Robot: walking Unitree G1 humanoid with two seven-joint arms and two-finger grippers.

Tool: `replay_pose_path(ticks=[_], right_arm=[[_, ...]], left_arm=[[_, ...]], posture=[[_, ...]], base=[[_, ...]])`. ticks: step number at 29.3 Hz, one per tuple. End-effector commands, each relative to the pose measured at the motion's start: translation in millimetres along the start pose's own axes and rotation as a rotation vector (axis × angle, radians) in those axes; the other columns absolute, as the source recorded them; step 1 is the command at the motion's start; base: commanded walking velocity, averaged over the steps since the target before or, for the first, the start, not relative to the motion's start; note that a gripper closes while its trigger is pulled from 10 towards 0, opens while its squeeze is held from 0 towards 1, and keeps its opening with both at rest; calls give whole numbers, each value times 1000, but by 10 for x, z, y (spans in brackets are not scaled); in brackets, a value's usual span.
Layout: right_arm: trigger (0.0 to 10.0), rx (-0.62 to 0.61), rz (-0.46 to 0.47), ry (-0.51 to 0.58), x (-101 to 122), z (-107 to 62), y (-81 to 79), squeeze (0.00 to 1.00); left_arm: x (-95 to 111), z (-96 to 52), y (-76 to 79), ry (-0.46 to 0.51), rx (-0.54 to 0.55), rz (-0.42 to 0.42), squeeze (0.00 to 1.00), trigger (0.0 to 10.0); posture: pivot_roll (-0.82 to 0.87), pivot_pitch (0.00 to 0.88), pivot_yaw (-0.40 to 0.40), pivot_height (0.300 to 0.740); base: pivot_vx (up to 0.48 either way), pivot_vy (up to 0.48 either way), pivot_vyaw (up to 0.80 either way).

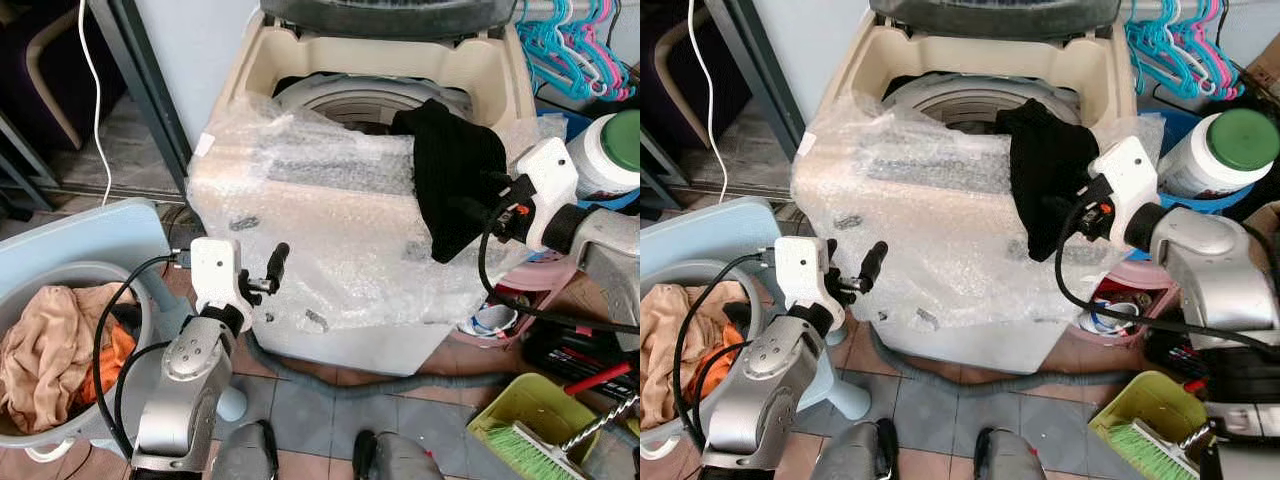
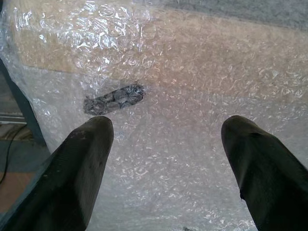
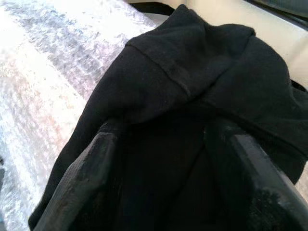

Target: Clothes washing

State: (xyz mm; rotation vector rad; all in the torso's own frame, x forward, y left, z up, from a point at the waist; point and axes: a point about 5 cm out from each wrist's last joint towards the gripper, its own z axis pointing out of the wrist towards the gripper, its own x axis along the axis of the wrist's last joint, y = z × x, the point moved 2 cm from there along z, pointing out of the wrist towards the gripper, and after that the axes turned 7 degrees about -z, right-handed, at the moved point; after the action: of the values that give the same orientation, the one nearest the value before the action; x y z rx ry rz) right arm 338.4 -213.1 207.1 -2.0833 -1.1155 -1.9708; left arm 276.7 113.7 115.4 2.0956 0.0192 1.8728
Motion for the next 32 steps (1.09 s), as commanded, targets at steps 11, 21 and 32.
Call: replay_pose_path(ticks=[11, 21, 32], right_arm=[[0, -340, 91, 10, 78, 380, 13, 0], [0, -496, 132, 340, 1090, 751, 615, 0], [10000, -365, 10, 478, 1266, 763, 465, 1000]], left_arm=[[-27, -18, 26, -8, 0, -8, 0, 10000], [-43, 31, 89, 3, 4, -24, 0, 10000], [-68, 24, 22, -3, 58, -29, 0, 10000]], posture=[[-62, 139, 25, 740], [-56, 128, -5, 740], [-58, 123, -9, 740]], base=[[0, 0, 0], [0, 0, 0], [0, 0, 0]])
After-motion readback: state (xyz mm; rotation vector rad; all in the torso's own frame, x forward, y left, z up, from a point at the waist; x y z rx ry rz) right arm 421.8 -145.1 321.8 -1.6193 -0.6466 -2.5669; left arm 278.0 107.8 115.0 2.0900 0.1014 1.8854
